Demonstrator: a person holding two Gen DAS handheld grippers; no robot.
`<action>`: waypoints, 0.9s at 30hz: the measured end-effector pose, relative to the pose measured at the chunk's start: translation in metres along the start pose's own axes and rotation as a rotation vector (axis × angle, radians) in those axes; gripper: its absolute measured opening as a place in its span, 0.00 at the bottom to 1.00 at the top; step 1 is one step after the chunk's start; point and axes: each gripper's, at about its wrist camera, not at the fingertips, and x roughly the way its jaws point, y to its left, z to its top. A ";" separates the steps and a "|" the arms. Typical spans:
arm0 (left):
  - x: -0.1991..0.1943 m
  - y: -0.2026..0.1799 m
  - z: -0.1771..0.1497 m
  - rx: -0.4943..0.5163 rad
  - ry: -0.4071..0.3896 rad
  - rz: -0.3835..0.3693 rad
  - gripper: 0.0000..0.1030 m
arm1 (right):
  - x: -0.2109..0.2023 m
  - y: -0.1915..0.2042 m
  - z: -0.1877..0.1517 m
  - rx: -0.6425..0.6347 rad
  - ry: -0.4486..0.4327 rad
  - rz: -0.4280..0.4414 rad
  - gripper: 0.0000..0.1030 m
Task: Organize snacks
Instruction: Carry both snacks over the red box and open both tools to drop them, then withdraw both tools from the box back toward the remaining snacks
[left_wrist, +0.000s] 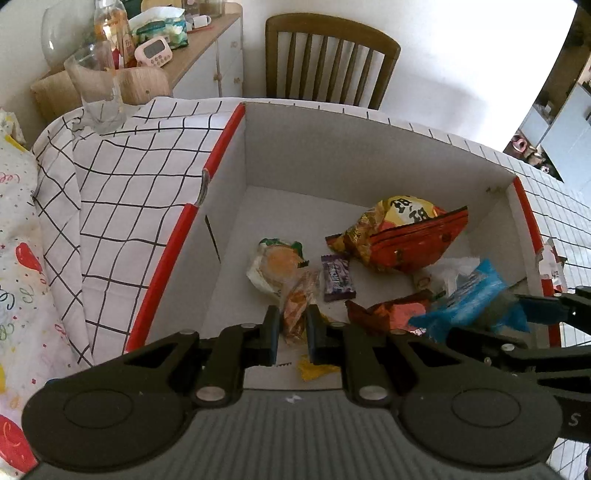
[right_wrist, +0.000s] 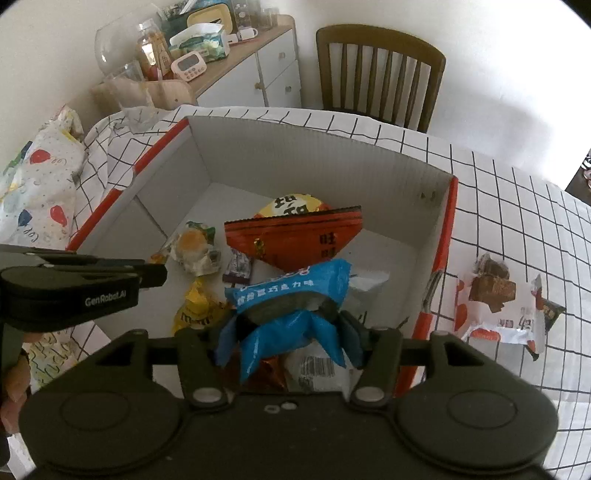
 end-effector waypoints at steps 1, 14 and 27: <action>-0.001 -0.001 0.000 -0.002 0.000 -0.001 0.14 | -0.001 0.000 -0.001 0.000 -0.001 0.002 0.59; -0.027 -0.007 -0.008 -0.035 -0.041 -0.045 0.15 | -0.034 -0.009 -0.008 0.016 -0.063 0.074 0.72; -0.065 -0.030 -0.022 -0.003 -0.110 -0.058 0.16 | -0.082 -0.025 -0.023 0.017 -0.134 0.141 0.83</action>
